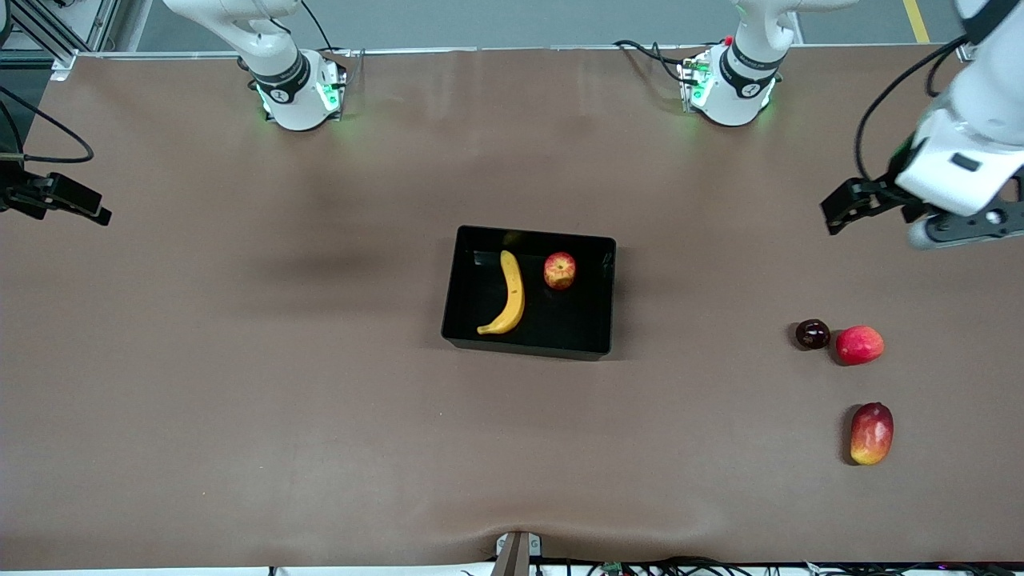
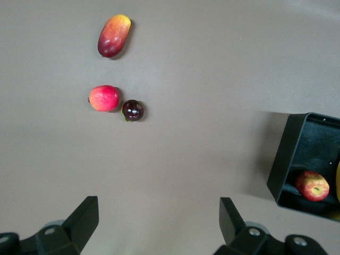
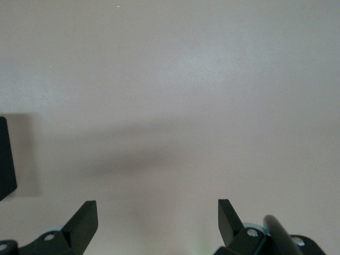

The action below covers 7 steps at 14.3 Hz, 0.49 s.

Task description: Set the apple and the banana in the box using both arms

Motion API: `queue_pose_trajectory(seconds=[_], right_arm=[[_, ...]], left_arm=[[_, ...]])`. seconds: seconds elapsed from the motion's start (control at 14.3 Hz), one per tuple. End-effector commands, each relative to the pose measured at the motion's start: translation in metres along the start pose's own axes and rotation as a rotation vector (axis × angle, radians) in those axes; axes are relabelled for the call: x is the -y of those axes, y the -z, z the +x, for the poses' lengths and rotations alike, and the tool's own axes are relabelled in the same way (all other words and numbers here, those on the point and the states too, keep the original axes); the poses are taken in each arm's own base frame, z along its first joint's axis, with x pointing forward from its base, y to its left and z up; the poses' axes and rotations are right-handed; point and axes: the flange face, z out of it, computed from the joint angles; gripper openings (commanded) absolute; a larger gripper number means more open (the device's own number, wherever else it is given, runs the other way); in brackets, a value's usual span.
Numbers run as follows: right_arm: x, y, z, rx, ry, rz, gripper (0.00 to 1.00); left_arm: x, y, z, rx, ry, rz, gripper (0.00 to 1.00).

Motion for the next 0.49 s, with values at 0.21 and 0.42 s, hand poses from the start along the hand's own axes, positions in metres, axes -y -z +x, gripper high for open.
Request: queue_pose_trajectory(seconds=[0.21,0.42], right_arm=[[-0.007,0.001,-0.002,-0.006,-0.017,-0.005,1.00],[-0.005,0.002,-0.001,-0.009,-0.014,-0.007,1.00]], left_arm=[[0.038,0.014,-0.011,-0.030,-0.050,-0.034,1.00],[0.029,0.019,-0.017,-0.032,-0.059,-0.056,1.00]])
